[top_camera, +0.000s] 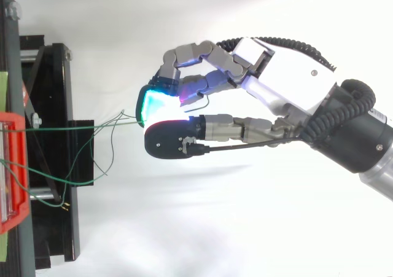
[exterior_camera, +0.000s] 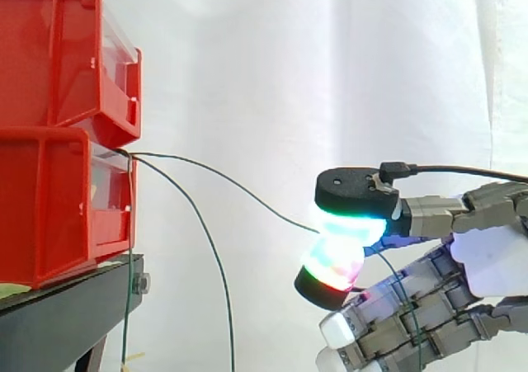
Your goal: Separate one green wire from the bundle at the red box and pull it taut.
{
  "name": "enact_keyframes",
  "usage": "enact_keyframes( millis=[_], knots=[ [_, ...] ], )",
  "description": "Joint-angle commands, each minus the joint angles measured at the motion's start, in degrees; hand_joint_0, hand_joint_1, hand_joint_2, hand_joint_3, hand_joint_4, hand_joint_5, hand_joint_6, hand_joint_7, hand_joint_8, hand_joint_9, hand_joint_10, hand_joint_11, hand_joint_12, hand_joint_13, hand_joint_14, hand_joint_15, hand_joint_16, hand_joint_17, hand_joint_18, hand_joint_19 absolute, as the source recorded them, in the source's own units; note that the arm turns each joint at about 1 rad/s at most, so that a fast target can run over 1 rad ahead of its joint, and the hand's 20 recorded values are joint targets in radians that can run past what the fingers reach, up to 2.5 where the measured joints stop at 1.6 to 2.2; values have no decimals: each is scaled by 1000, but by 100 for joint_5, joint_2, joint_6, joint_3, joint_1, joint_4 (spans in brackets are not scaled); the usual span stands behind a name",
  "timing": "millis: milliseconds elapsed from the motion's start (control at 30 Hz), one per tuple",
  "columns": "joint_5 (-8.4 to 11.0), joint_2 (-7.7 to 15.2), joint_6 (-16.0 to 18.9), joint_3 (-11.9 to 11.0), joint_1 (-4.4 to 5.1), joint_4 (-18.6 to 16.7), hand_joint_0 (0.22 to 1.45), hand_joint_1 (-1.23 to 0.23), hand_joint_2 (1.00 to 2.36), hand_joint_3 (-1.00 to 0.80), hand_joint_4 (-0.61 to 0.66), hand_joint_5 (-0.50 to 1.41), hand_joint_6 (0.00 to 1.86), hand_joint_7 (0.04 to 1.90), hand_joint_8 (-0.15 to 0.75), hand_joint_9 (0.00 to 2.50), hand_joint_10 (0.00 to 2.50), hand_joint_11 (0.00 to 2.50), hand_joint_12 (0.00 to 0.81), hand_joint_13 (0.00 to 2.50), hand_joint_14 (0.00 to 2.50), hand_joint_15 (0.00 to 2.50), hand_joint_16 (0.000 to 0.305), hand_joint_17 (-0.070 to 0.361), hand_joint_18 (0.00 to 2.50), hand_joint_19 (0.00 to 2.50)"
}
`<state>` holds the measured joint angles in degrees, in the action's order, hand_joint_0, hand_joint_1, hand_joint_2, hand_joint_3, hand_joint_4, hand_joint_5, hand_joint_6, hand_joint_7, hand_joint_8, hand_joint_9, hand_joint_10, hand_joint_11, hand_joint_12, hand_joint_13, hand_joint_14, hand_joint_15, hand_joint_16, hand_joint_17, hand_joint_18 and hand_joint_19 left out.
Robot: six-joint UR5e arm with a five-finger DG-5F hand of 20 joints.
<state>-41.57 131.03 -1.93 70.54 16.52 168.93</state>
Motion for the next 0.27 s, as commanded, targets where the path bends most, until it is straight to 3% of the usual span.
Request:
enact_keyframes(
  millis=[0,233],
  knots=[
    [0,1,0,3,0,0,660,-786,1019,-222,-7,-155,914,1281,244,926,17,510,360,607,8,225,48,107,600,248],
    [0,1,0,-5,0,0,660,-785,1019,-224,-8,-155,914,1282,247,923,15,506,360,607,8,215,48,107,600,248]
  ],
)
